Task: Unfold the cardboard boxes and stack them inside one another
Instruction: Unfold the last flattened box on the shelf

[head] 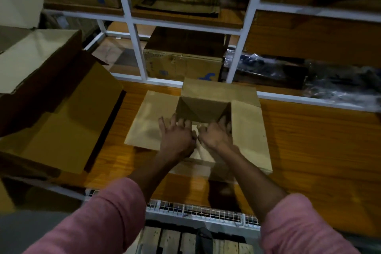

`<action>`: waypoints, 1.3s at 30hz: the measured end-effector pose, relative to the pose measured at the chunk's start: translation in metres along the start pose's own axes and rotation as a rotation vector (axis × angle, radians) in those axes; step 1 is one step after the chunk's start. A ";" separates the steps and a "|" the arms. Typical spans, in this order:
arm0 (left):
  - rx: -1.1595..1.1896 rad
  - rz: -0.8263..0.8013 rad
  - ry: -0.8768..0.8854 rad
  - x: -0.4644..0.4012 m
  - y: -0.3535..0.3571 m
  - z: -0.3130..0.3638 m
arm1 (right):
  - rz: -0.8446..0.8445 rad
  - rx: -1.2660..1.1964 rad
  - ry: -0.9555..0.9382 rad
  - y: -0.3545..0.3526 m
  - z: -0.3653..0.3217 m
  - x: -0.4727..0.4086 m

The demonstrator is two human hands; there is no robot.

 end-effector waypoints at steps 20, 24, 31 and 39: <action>0.156 0.053 -0.026 0.024 0.005 0.001 | 0.282 -0.147 0.439 -0.025 0.177 0.045; 0.122 0.029 -0.032 0.012 0.005 0.002 | 0.276 -0.251 0.471 -0.011 0.188 0.041; 0.042 -0.120 0.055 -0.022 0.013 0.003 | 0.366 -0.169 0.494 -0.016 0.187 0.028; 0.117 0.061 0.063 -0.023 -0.037 0.028 | 0.572 0.022 0.051 -0.068 0.136 0.039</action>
Point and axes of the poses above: each hand's wrist, its own x-axis away from the middle knuckle, its own y-axis out of the palm, z = x × y, the point moved 8 cm from there along -x, towards the middle knuckle, and after that the axes turned 13 degrees about x, right-handed, at the moved point
